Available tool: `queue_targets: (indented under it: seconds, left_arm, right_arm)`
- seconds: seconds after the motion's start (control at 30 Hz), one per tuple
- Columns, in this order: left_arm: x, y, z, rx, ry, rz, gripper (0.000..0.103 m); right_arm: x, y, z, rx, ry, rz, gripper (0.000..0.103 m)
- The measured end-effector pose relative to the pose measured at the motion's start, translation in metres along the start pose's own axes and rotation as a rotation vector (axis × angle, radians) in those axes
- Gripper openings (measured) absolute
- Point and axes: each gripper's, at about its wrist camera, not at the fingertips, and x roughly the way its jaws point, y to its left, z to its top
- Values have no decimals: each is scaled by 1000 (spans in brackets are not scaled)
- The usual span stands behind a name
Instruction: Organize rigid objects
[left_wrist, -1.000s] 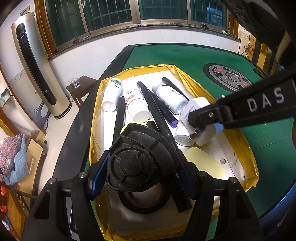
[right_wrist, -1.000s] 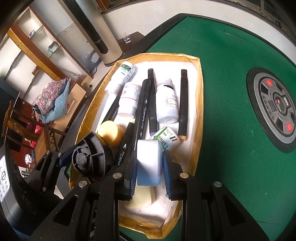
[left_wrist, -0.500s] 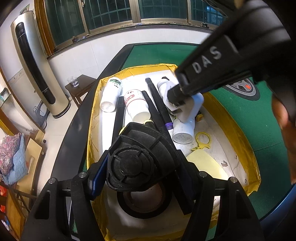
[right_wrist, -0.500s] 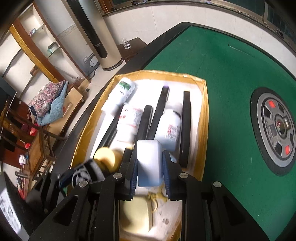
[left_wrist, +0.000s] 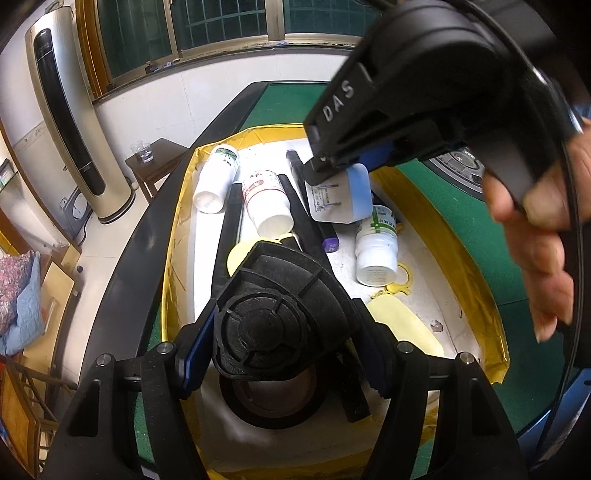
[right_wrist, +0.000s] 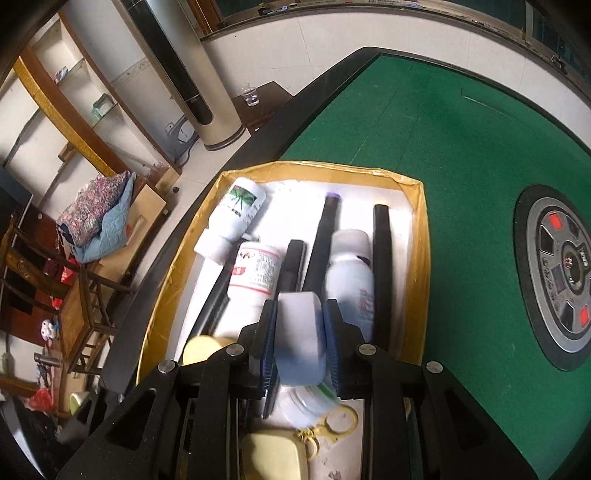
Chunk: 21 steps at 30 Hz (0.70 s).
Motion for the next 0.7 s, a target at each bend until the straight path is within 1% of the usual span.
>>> queue_targets:
  seconds: [0.2,0.27,0.33,0.5,0.57,0.63,0.7]
  left_arm:
    - [-3,0,0,-16,8,-24,69]
    - [-3,-1,1,-13,7,-23,73]
    - [-4,-3,1,-16,6,-26,75]
    - [-6,-4,3,-21,6,-19,76]
    - [-8,-5,3,-21,-2,-13,81]
    - [-10,-7,4,-18,-13,-3,81]
    - [-12,-9,4,-9,-19,19,81]
  right_arm:
    - [-12,-3,-3,15,9,29,24]
    - [-16,-3,-2,12,6,36,26]
    - [-24,-2,-4,7,-8,32,29]
    - [-37,-4,-9,5,-35,20,43]
    - [-40,-6,-12,13,-40,10,46]
    - [-43,-8,-15,22,-48,-3,52]
    - [-46,-11,-19,28,-52,-18,61]
